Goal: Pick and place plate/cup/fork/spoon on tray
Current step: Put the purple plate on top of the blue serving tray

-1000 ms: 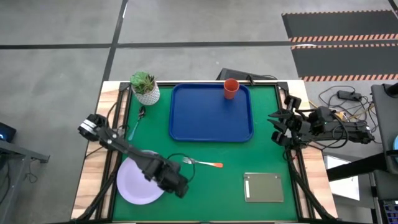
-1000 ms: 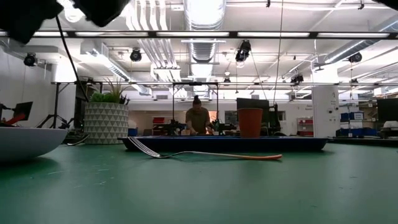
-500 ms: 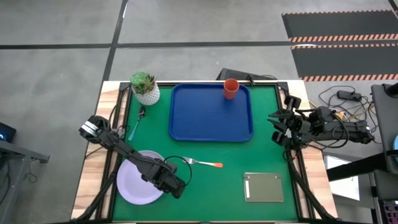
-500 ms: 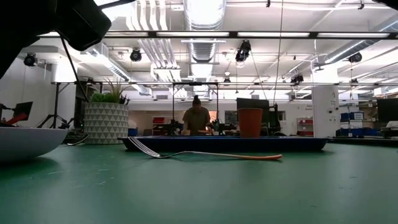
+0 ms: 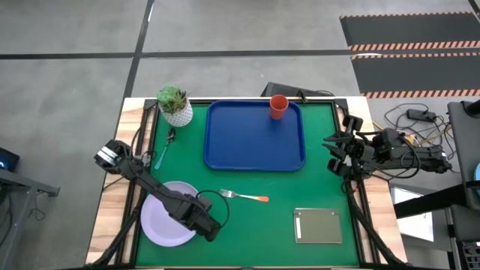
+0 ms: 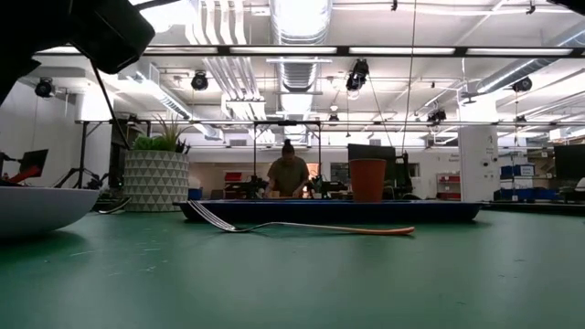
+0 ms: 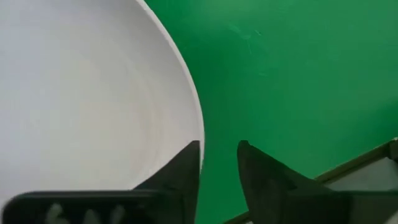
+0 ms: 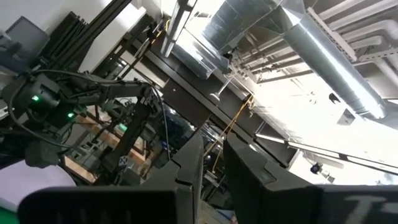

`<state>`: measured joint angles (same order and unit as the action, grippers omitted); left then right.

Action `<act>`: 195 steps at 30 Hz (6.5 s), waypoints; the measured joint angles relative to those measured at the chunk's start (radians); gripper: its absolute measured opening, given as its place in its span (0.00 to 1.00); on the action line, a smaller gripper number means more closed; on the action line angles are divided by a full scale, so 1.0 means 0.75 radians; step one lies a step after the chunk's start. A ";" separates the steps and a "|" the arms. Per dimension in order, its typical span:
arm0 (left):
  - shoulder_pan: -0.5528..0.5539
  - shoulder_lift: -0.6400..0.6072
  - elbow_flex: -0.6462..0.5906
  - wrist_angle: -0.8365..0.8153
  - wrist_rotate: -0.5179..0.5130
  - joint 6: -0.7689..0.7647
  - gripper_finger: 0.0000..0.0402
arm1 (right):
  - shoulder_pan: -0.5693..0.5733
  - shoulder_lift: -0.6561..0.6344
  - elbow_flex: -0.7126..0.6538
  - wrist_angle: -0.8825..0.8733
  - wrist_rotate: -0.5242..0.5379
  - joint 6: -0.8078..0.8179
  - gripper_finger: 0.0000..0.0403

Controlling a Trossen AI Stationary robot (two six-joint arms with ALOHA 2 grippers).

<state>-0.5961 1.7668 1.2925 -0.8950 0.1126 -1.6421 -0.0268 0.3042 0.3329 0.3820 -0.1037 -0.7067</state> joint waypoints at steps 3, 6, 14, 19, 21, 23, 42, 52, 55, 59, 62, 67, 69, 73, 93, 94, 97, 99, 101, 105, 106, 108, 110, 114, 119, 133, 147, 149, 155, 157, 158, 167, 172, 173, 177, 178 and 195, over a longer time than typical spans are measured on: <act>-0.001 0.000 -0.038 0.002 -0.009 -0.002 0.30 | 0.000 0.000 0.000 -0.002 0.000 0.000 0.13; -0.001 0.000 -0.088 0.049 0.004 -0.011 0.31 | 0.000 0.000 0.000 -0.002 0.000 -0.001 0.13; 0.001 0.000 -0.161 0.241 0.005 -0.002 0.29 | 0.000 0.000 0.000 -0.003 0.000 -0.001 0.13; 0.001 0.000 -0.193 0.229 0.005 -0.002 0.29 | 0.000 0.000 0.000 -0.004 0.001 -0.001 0.13; 0.001 0.000 -0.193 0.238 0.004 -0.002 0.29 | 0.000 0.000 0.000 -0.004 0.001 -0.001 0.13; 0.001 0.000 -0.195 0.237 0.000 -0.002 0.29 | 0.000 0.000 0.000 -0.004 0.001 -0.001 0.13; -0.001 -0.056 -0.151 0.238 0.008 0.087 0.02 | 0.000 0.000 0.000 -0.005 0.002 -0.001 0.13; -0.038 -0.271 -0.136 0.230 -0.190 0.112 0.00 | 0.000 0.000 0.000 -0.012 0.002 -0.001 0.13; -0.060 -0.315 -0.132 0.227 -0.291 0.115 0.00 | 0.000 0.000 0.000 -0.014 0.002 -0.001 0.13; -0.081 -0.371 -0.115 0.239 -0.452 0.125 0.00 | 0.000 0.000 0.000 -0.014 0.002 0.009 0.13; -0.096 -0.396 -0.104 0.238 -0.533 0.168 0.00 | 0.000 0.000 0.000 -0.014 0.002 0.009 0.13; -0.104 -0.420 -0.103 0.231 -0.598 0.186 0.00 | 0.000 0.000 0.000 -0.014 0.002 0.020 0.13; -0.106 -0.428 -0.103 0.231 -0.631 0.197 0.00 | 0.000 0.000 0.000 -0.014 0.002 0.020 0.13; -0.112 -0.449 -0.091 0.354 -0.723 0.405 0.00 | 0.000 0.000 0.000 -0.014 0.002 0.022 0.13; -0.028 -0.447 0.036 0.722 -1.082 1.591 0.00 | 0.000 0.000 0.000 -0.014 0.001 0.037 0.13; -0.009 -0.446 0.027 0.721 -1.086 1.615 0.00 | 0.000 0.000 0.000 -0.014 0.001 0.036 0.13; 0.061 -0.441 0.001 0.716 -1.089 1.686 0.00 | 0.000 0.000 0.000 -0.014 0.002 0.036 0.13; 0.116 -0.429 -0.014 0.719 -1.089 1.725 0.00 | 0.000 0.000 0.000 -0.014 0.002 0.035 0.13; 0.180 -0.417 -0.034 0.715 -1.067 1.754 0.00 | 0.000 0.000 0.000 -0.014 0.002 0.035 0.13; 0.322 -0.359 -0.079 0.718 -0.953 1.783 0.00 | 0.000 0.000 0.000 -0.014 0.038 0.035 0.13; 0.358 -0.334 -0.087 0.716 -0.927 1.783 0.00 | 0.000 0.000 0.000 -0.015 0.056 0.035 0.13; 0.426 -0.274 -0.096 0.710 -0.885 1.793 0.00 | 0.000 0.000 0.000 -0.023 0.096 0.034 0.13; 0.485 -0.209 -0.096 0.713 -0.839 1.822 0.00 | 0.000 -0.001 0.000 -0.036 0.112 0.033 0.13; 0.565 -0.099 -0.093 0.678 -0.772 1.851 0.00 | 0.000 -0.001 -0.001 -0.038 0.116 0.028 0.13; 0.627 -0.029 -0.091 0.634 -0.769 1.855 0.00 | 0.000 -0.001 -0.001 -0.042 0.118 0.019 0.13; 0.758 0.058 -0.091 0.622 -0.770 1.901 0.00 | 0.000 -0.001 -0.001 -0.043 0.119 0.019 0.13; 0.787 0.062 -0.097 0.624 -0.760 1.896 0.00 | 0.000 -0.001 -0.001 -0.044 0.119 0.020 0.13; 0.790 0.063 -0.098 0.624 -0.760 1.887 0.00 | 0.000 -0.001 -0.001 -0.044 0.119 0.021 0.13; 0.802 0.064 -0.112 0.633 -0.753 1.884 0.00 | 0.000 -0.001 -0.001 -0.044 0.119 0.021 0.13; 0.808 0.064 -0.120 0.633 -0.752 1.884 0.00 | 0.000 -0.001 -0.001 -0.044 0.119 0.023 0.13; 0.811 0.064 -0.123 0.634 -0.750 1.884 0.00 | 0.000 -0.001 -0.001 -0.044 0.119 0.022 0.13; 0.822 0.064 -0.158 0.676 -0.741 1.873 0.00 | 0.000 -0.001 -0.001 -0.045 0.119 0.024 0.13; 0.822 0.064 -0.157 0.687 -0.741 1.872 0.00 | 0.000 -0.001 -0.001 -0.046 0.119 0.024 0.13; 0.822 0.064 -0.157 0.692 -0.741 1.872 0.00 | 0.000 -0.001 -0.001 -0.046 0.120 0.024 0.13; 0.831 0.064 -0.162 0.694 -0.728 1.848 0.02 | 0.000 -0.001 -0.001 -0.046 0.119 0.024 0.13; 0.834 0.064 -0.162 0.693 -0.719 1.845 0.03 | 0.000 -0.001 -0.001 -0.046 0.119 0.024 0.13; 0.926 0.064 -0.163 0.939 -0.825 1.974 0.22 | 0.000 -0.001 -0.001 -0.047 0.120 0.025 0.13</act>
<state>0.0983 1.8149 1.1706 -0.1904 -0.5057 -0.1618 -0.0269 0.3035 0.3325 0.3470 -0.0135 -0.6876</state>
